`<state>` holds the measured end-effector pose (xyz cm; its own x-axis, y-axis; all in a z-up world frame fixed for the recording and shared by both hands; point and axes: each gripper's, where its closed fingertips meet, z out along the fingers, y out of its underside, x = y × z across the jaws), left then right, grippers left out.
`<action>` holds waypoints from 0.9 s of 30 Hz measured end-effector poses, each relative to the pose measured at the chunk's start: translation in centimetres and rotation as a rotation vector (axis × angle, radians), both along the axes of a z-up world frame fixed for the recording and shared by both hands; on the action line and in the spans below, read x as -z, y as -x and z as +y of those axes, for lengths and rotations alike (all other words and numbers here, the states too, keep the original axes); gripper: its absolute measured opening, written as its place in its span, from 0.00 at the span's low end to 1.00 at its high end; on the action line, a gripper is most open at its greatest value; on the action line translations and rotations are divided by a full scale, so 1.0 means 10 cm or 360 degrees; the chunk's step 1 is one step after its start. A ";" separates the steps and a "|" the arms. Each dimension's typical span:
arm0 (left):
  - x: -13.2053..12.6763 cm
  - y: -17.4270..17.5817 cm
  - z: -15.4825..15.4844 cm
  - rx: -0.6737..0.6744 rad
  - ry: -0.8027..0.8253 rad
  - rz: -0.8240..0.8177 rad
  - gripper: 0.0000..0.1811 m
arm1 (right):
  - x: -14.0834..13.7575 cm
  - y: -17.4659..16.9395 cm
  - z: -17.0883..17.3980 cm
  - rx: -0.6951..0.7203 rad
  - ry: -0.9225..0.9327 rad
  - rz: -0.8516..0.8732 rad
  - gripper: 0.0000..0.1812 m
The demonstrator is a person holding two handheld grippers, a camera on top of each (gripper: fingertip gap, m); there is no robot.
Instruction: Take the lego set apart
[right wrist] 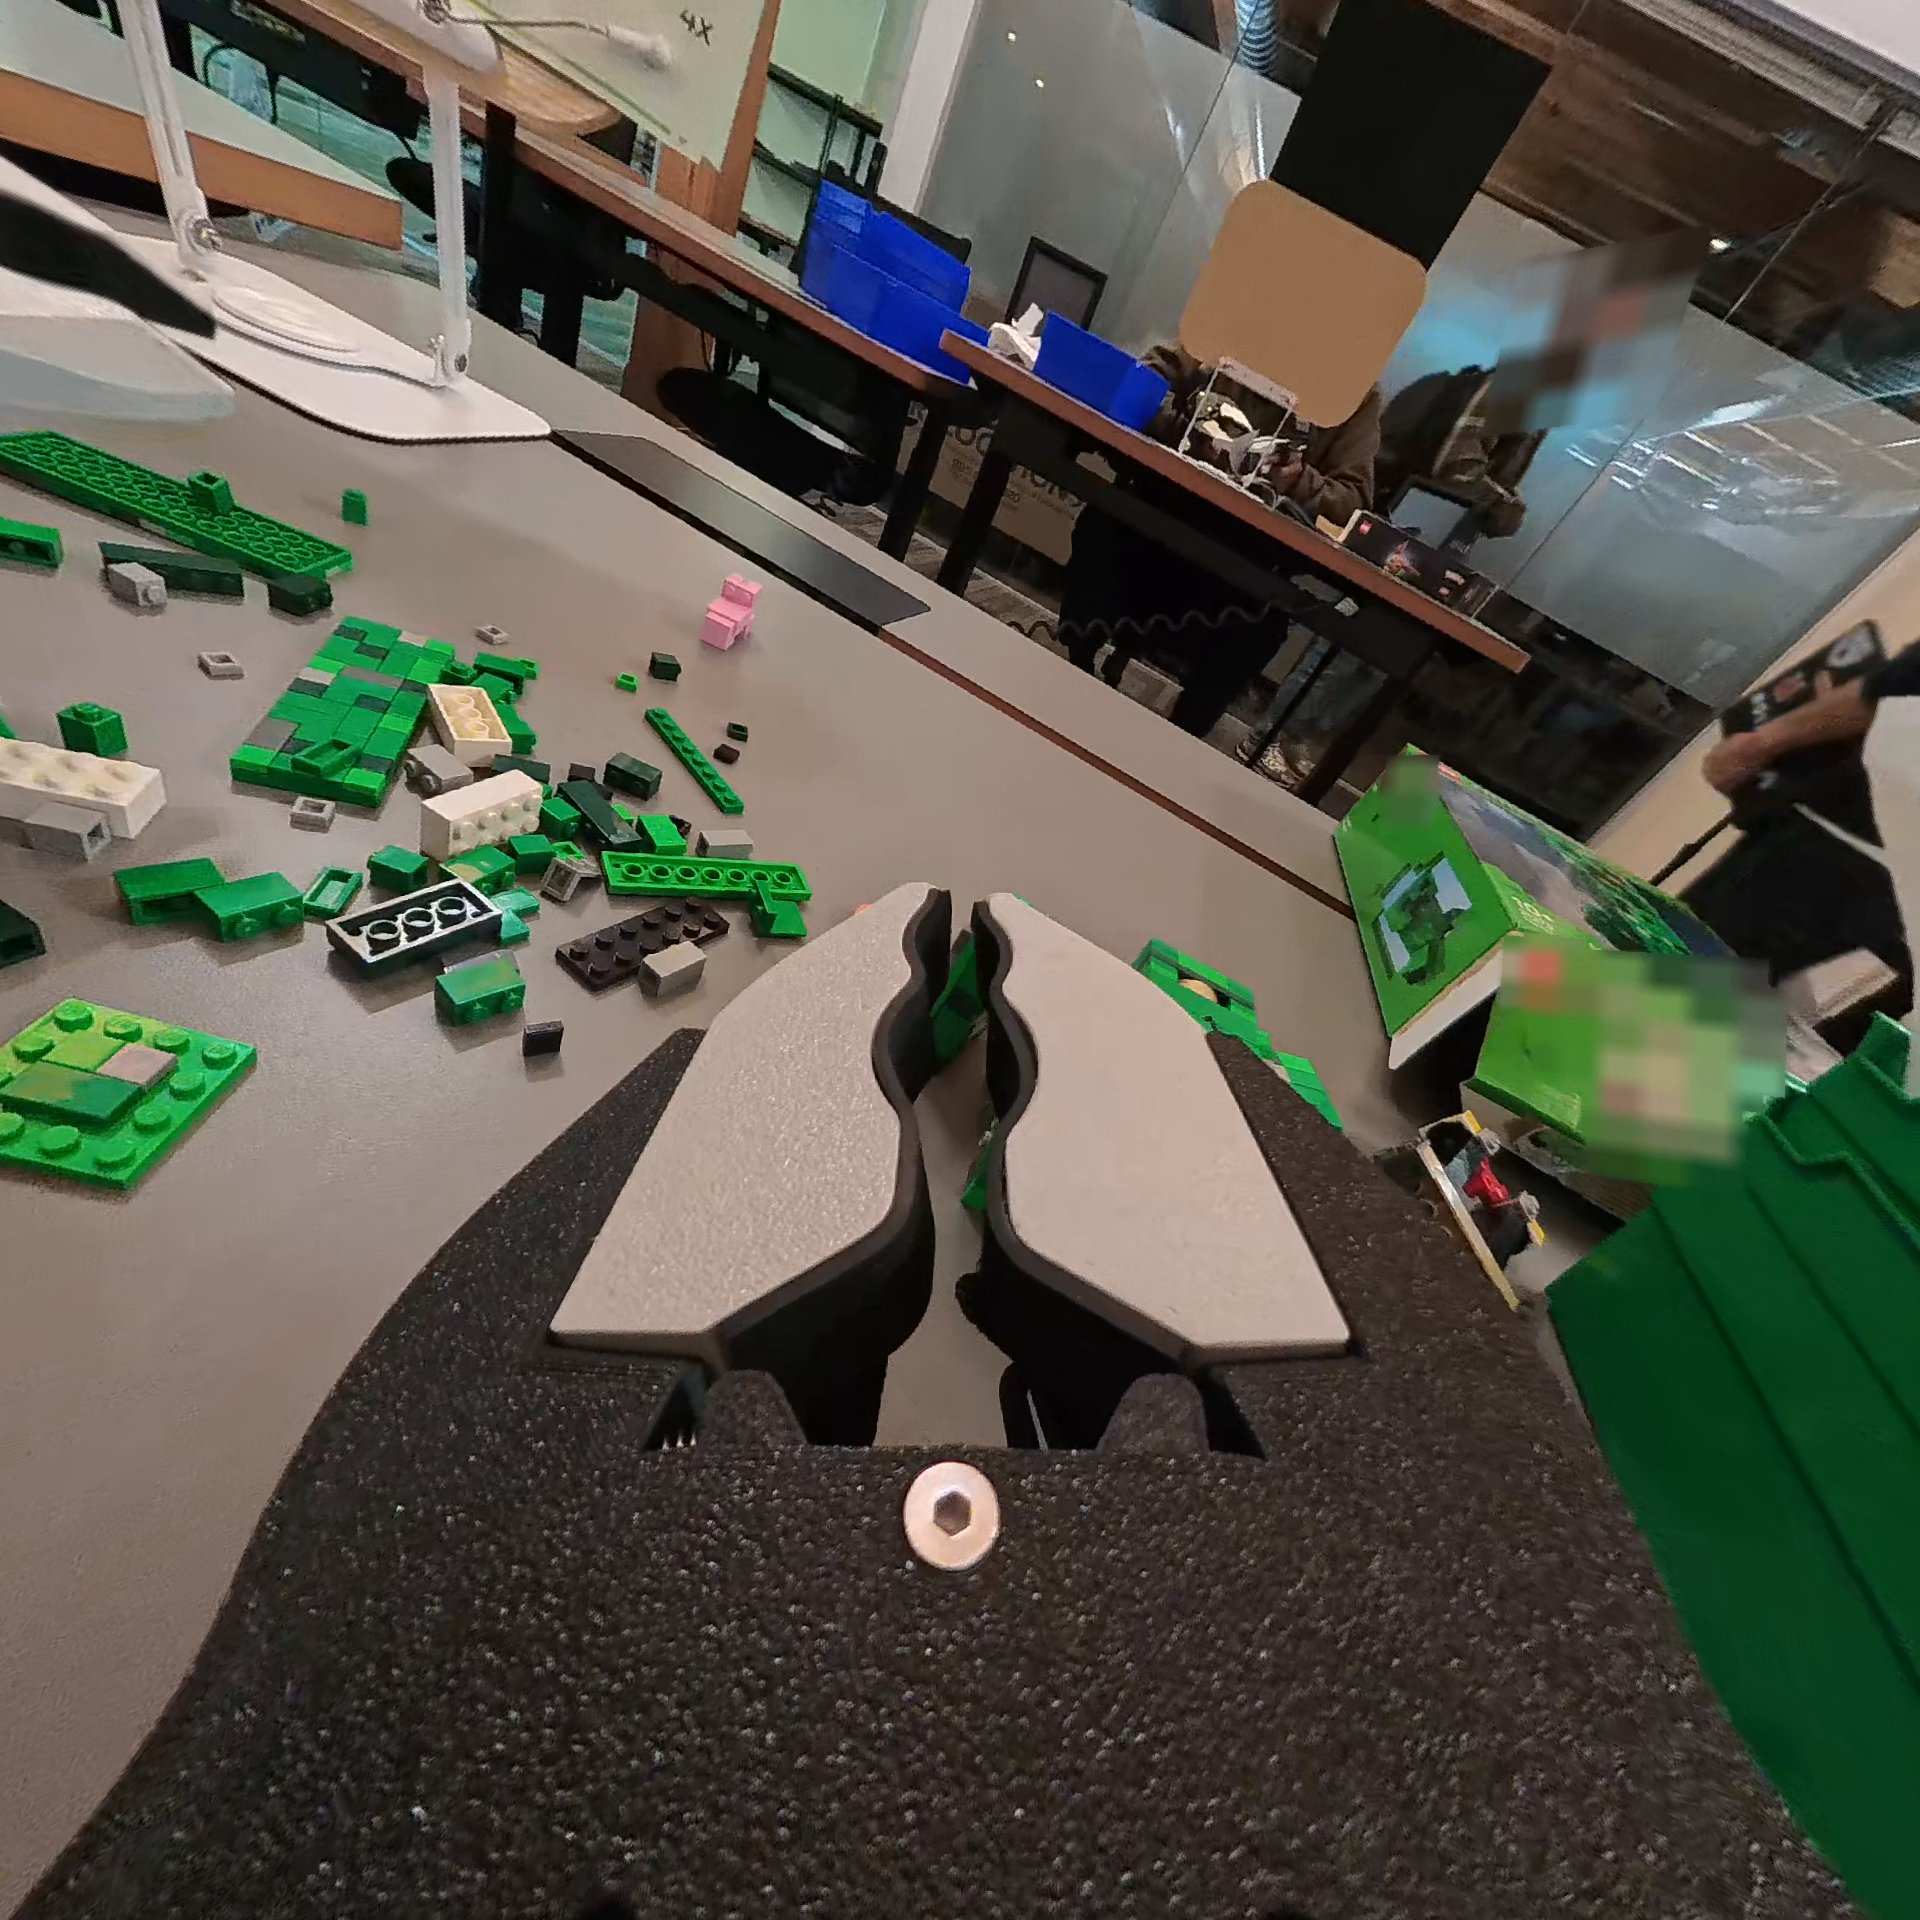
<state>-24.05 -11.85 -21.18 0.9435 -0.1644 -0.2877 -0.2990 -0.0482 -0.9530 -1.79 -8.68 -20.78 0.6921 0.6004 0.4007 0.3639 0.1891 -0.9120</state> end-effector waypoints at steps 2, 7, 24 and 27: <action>0.00 -0.03 0.00 0.0033 0.0003 -0.0058 0.12 | 0.02 0.01 0.01 0.0000 0.0005 -0.0005 0.01; -0.03 -0.07 -0.01 0.0078 -0.0024 -0.0070 0.13 | 0.09 0.01 0.06 -0.0005 0.0084 -0.0053 0.05; 0.02 -0.12 0.00 0.0145 0.0034 -0.0094 0.12 | 0.46 0.00 0.64 -0.0689 0.0690 -0.1674 0.38; 0.03 -0.15 0.00 0.0163 0.0037 -0.0064 0.12 | 0.55 0.03 0.67 -0.0821 0.0850 -0.1852 0.37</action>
